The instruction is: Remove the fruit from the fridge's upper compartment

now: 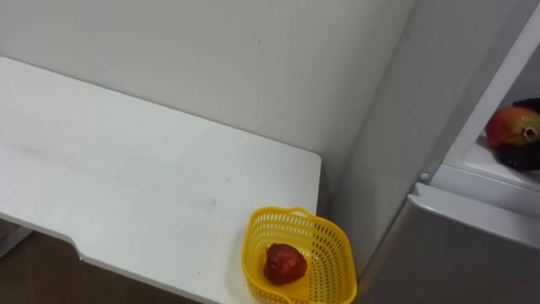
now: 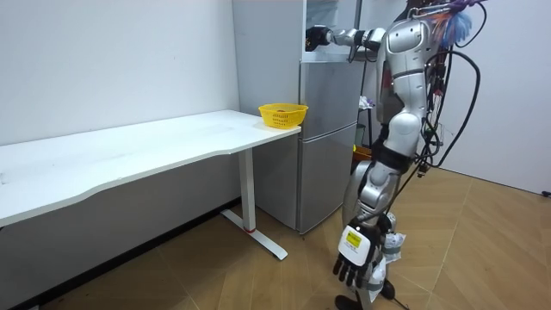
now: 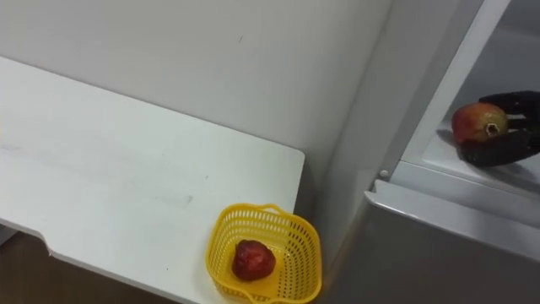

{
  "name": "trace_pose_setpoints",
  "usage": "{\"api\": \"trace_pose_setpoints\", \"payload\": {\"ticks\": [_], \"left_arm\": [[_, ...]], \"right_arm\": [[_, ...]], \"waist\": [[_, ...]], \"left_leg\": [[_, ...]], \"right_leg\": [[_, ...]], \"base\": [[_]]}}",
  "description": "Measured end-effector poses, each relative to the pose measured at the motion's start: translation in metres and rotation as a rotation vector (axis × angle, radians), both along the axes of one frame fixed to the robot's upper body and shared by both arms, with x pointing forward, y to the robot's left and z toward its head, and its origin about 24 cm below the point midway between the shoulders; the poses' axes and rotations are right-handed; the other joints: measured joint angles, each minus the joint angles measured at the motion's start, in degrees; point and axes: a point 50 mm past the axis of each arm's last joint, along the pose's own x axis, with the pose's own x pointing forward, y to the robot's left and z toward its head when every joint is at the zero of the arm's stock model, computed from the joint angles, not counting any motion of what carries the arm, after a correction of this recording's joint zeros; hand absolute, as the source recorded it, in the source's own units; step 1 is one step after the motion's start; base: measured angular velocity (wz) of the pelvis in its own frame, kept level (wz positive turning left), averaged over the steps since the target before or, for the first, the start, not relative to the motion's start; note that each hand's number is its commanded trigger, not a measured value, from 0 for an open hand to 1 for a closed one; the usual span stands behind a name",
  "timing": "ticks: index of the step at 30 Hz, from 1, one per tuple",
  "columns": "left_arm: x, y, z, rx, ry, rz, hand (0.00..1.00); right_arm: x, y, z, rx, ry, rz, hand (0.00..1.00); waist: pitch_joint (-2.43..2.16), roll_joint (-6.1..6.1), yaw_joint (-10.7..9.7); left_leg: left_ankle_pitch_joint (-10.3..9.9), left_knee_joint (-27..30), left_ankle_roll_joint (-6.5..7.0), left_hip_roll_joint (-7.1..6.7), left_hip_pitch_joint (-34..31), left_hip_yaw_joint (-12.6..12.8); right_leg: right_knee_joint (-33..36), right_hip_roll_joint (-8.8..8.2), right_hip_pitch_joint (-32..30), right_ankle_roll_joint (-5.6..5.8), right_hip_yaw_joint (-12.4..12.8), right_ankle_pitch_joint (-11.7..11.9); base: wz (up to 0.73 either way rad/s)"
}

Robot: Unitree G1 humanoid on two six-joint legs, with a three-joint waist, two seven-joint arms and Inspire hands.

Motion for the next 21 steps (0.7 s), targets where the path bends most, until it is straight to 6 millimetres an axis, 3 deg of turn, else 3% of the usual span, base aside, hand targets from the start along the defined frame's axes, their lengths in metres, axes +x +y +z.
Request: {"api": "trace_pose_setpoints", "payload": {"ticks": [5, 8, 13, 17, 21], "left_arm": [[0.002, -0.001, 0.000, -0.001, -0.010, -0.007, 0.00], [0.003, -0.003, 0.000, -0.004, -0.017, -0.008, 0.00], [0.000, -0.010, -0.004, 0.008, -0.028, 0.004, 0.00], [0.001, -0.018, -0.007, -0.018, -0.043, 0.003, 0.00], [-0.001, -0.020, -0.008, -0.006, -0.049, 0.007, 0.00]], "right_arm": [[0.003, 0.008, 0.006, -0.008, -0.017, 0.046, 1.00], [0.007, 0.025, 0.016, -0.028, -0.058, 0.126, 1.00], [0.003, 0.040, 0.016, -0.025, -0.107, 0.188, 1.00], [-0.009, 0.052, 0.021, -0.013, -0.216, 0.231, 1.00], [-0.029, 0.063, 0.010, 0.020, -0.300, 0.260, 1.00]], "waist": [[-0.48, 0.47, -0.4], [-0.70, 1.47, -1.1], [-0.33, 2.13, -1.4], [0.06, 3.09, -3.0], [-0.11, 4.43, -3.6]], "left_leg": [[0.0, -0.1, 0.01, -0.07, 0.2, 0.2], [0.2, 0.3, 0.11, -0.19, 0.7, 0.2], [0.2, 0.2, 0.12, -0.06, 2.1, 0.7], [0.2, 0.1, 0.08, 0.19, 2.0, 1.1], [0.1, -0.7, 0.06, 0.59, 3.5, 1.9]], "right_leg": [[0.0, -0.08, 0.2, 0.00, 0.0, 0.0], [0.1, -0.28, 0.4, 0.00, 0.2, 0.0], [0.1, -0.43, 1.5, 0.01, 1.4, 0.0], [0.2, -0.45, 1.6, 0.00, 1.4, 0.0], [0.0, -0.32, 2.7, -0.07, 2.2, 0.0]], "base": [[0.00], [0.01], [-0.05], [-0.02], [-0.11]]}}
